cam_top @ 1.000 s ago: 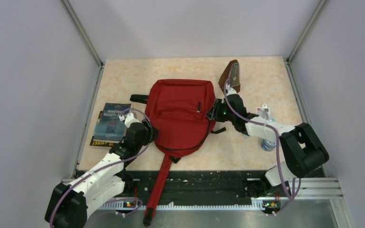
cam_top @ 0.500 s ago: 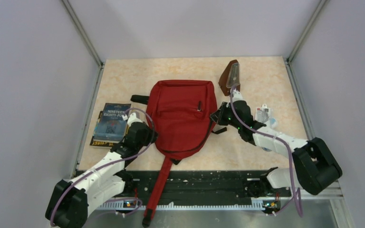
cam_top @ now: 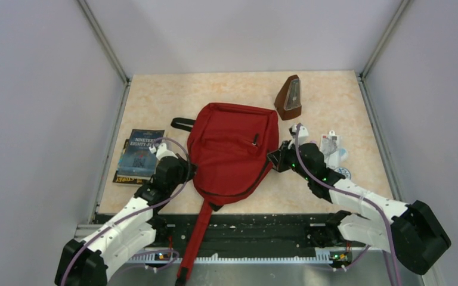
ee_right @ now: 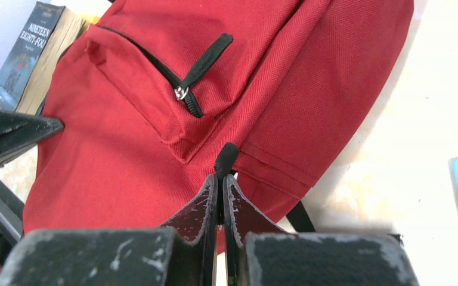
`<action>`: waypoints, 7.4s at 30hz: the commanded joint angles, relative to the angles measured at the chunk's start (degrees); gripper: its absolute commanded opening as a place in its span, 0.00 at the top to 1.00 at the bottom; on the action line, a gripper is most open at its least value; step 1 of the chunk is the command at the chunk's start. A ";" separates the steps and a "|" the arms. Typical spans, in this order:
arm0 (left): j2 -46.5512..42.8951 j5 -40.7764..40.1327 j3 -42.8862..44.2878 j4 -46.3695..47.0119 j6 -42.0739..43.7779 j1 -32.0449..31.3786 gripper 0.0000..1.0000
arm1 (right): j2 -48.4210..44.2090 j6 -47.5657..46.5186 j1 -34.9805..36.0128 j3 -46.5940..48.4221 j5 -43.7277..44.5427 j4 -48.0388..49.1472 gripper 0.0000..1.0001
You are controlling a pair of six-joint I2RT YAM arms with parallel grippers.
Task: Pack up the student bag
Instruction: Unzip the student bag at the center of the board.
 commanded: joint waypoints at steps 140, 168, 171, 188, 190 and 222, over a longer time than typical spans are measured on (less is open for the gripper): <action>20.53 -1.50 14.98 13.39 27.15 -38.87 0.34 | -14.79 7.54 20.84 -4.69 30.61 -4.65 1.00; 35.50 0.42 15.19 33.00 15.02 -38.87 1.00 | -13.08 8.67 21.31 -6.54 23.09 -0.90 1.00; 36.50 -0.68 15.63 35.16 14.57 -38.87 1.00 | -12.94 10.24 23.19 -7.08 22.94 -0.57 1.00; 36.57 -7.07 16.74 41.21 16.27 -38.33 1.00 | -14.07 18.07 29.54 -9.74 24.15 -2.36 1.00; 36.91 -6.36 16.92 41.89 16.47 -37.77 1.00 | -14.12 17.95 30.15 -9.42 23.78 -2.33 1.00; 38.75 6.39 18.85 43.86 25.01 -30.08 0.86 | -3.72 -0.66 41.64 -1.58 20.98 10.12 0.90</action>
